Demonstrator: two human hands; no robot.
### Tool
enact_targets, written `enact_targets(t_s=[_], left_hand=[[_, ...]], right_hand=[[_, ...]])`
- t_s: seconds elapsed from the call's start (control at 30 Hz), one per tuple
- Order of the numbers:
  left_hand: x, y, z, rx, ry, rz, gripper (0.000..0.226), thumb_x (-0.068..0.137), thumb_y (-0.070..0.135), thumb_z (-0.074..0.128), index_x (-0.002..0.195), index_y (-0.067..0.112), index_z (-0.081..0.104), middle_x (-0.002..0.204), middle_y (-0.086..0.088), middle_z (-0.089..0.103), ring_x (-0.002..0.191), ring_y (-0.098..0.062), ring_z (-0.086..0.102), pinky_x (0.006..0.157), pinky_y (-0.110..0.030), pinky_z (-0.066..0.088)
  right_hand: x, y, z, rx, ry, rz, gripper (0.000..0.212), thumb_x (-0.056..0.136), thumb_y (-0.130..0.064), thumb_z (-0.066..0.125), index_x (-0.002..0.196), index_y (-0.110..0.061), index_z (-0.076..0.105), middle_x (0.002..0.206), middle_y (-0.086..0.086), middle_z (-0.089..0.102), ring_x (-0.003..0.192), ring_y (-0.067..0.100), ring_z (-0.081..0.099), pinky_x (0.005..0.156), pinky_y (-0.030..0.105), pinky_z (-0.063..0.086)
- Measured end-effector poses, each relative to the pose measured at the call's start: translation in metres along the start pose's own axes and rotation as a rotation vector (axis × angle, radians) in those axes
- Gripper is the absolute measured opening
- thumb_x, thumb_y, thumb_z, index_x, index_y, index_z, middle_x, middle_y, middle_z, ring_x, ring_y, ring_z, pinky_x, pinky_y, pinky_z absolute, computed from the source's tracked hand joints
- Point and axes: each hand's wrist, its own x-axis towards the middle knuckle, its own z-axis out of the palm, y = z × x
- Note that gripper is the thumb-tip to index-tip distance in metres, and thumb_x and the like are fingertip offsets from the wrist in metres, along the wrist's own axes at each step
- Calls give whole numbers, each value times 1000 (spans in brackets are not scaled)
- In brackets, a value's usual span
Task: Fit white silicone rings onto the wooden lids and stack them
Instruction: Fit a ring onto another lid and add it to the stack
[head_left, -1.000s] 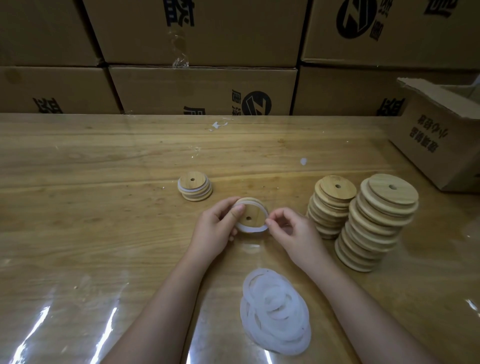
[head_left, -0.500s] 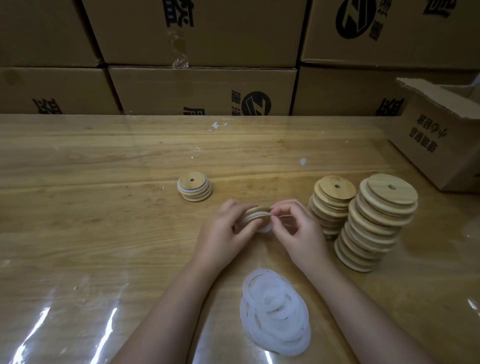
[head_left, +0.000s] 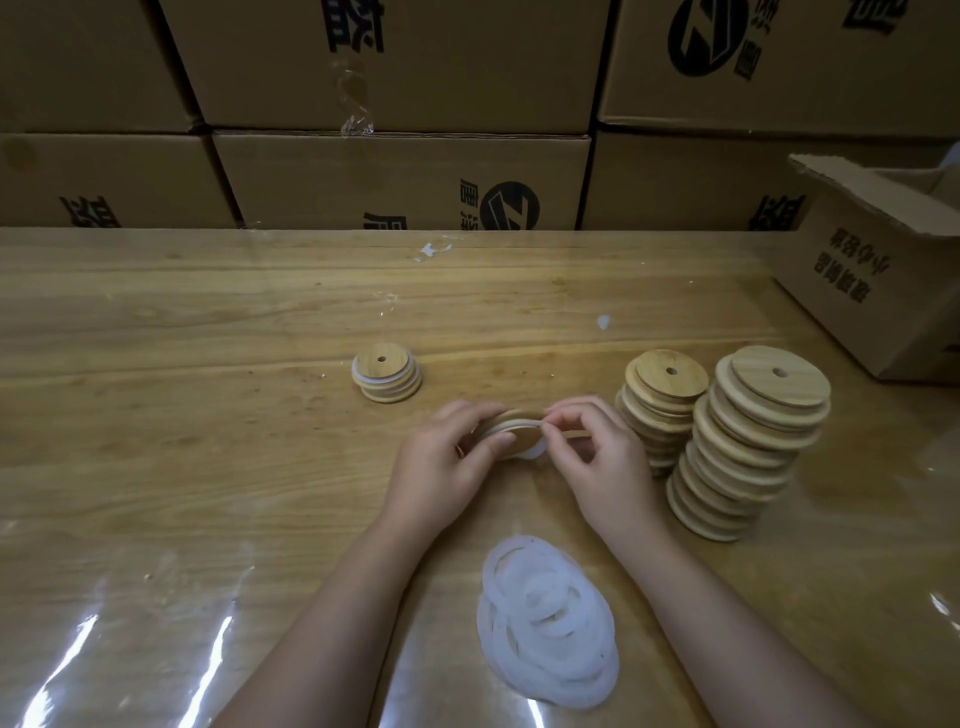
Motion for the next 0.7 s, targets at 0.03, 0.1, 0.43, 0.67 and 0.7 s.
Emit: enact_targets(t_s=[0.03, 0.1, 0.43, 0.67, 0.7], left_hand=[[0, 0, 0, -7, -1, -4, 27, 80, 28, 65, 103, 16, 70, 78, 16, 55, 64, -3, 49, 62, -13, 37], [1, 0, -1, -26, -2, -12, 27, 79, 27, 66, 103, 15, 71, 78, 17, 56, 65, -2, 49, 63, -11, 36], [1, -5, -1, -112, 10, -79, 26, 80, 19, 68, 105, 13, 69, 84, 18, 58, 64, 2, 48, 64, -7, 35], [1, -7, -1, -234, 36, -195, 31, 84, 15, 68, 95, 42, 59, 68, 23, 60, 60, -1, 48, 64, -17, 42], [0, -8, -1, -227, 21, -198, 33, 84, 14, 69, 95, 44, 58, 68, 25, 60, 60, -3, 48, 63, -17, 42]], right_hand=[[0, -1, 0, -11, 4, -5, 5, 84, -3, 64, 82, -7, 65, 92, -2, 59, 84, 4, 58, 68, 20, 51], [0, -1, -1, -53, 4, -29, 4, 85, -3, 64, 82, -6, 64, 91, -1, 58, 82, 5, 57, 67, 21, 51], [2, 1, -2, -36, -111, 67, 8, 86, -7, 62, 83, -14, 61, 87, -6, 56, 79, 2, 56, 65, 9, 43], [1, 1, -1, 6, -146, 169, 11, 84, -3, 61, 85, -14, 59, 86, -3, 61, 78, -2, 57, 66, 6, 42], [1, 2, -1, 13, -134, 177, 12, 85, -3, 61, 84, -15, 58, 84, -5, 61, 75, -3, 57, 64, 7, 42]])
